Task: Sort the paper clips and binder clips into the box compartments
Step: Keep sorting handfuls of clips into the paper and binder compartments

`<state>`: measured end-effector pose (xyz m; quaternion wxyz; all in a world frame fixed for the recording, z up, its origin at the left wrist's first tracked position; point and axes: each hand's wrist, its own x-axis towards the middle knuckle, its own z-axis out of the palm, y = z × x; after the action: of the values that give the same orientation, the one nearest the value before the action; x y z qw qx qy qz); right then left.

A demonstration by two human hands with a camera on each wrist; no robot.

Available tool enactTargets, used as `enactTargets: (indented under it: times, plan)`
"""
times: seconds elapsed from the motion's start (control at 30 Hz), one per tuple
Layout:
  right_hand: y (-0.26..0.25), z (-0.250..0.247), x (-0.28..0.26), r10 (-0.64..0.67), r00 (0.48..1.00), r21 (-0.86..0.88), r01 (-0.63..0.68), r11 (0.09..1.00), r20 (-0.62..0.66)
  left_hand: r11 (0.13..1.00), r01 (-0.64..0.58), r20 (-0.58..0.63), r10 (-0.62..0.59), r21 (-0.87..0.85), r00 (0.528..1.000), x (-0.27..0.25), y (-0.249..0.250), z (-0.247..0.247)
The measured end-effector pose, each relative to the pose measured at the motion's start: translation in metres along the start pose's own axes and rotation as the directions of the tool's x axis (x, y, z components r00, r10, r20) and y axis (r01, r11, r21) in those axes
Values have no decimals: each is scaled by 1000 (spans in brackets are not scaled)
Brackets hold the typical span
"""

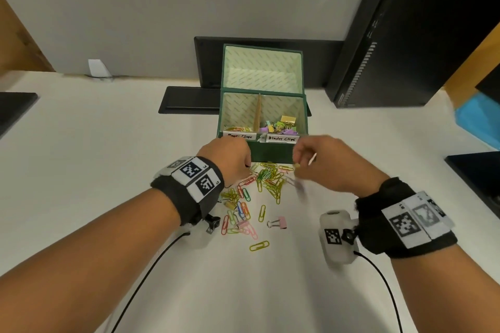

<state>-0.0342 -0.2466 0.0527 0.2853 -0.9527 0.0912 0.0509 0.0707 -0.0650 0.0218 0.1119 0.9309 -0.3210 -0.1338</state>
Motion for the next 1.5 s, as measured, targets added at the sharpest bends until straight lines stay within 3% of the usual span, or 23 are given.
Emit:
enactTargets:
  times: [0.07, 0.17, 0.23, 0.33, 0.5, 0.57, 0.67, 0.77, 0.9, 1.03, 1.13, 1.27, 1.37, 1.5]
  plan:
    - [-12, -12, 4, -58, 979, 110, 80, 991, -194, 989, -17, -28, 13, -145, 1000, -6, -1, -5]
    - [-25, -26, 20, -75, 890, 185, 175, 967, -451, 943, -40, -120, 0, -330, 993, -14, 0, -14]
    - [-26, -29, 36, -59, 878, 160, 152, 975, -475, 897, -64, -174, -15, -436, 985, -19, 2, -22]
    - [-14, -20, 52, -20, 932, 20, 29, 999, -361, 838, -125, -283, -36, -530, 958, -24, 7, -38]
    - [-4, -11, 37, -7, 855, 137, 91, 986, -519, 854, -217, -482, -44, -472, 875, -17, 16, -53]
    - [-3, -8, 23, 21, 868, 174, 76, 982, -496, 877, -215, -508, -38, -430, 861, -8, 23, -50]
    - [-2, -1, 4, 35, 932, 209, 45, 977, -361, 918, -168, -435, -6, -359, 900, 4, 32, -38]
    - [0, 6, -12, -17, 994, 158, 34, 987, -104, 958, -139, -275, 67, -250, 959, 6, 32, -26]
    - [3, 16, -24, -19, 980, 37, 12, 999, 198, 962, -149, -304, 74, -231, 950, -6, 22, -26]
    - [2, 30, -24, 11, 945, -29, -2, 1000, 326, 980, -23, -200, -18, -198, 980, -23, -1, -29]
    - [2, 34, -22, 33, 948, -100, -1, 995, 318, 986, 60, -128, -80, -153, 989, -35, -20, -28]
    - [11, 31, -10, 127, 991, -127, -120, 985, 49, 986, 148, -37, -151, -81, 988, -43, -37, -19]
    - [22, 27, 1, 199, 973, -105, -212, 972, -118, 982, 185, 36, -183, -49, 982, -43, -41, -11]
    - [26, 30, 9, 195, 980, -115, -197, 974, -23, 986, 164, 91, -160, -30, 983, -39, -35, -3]
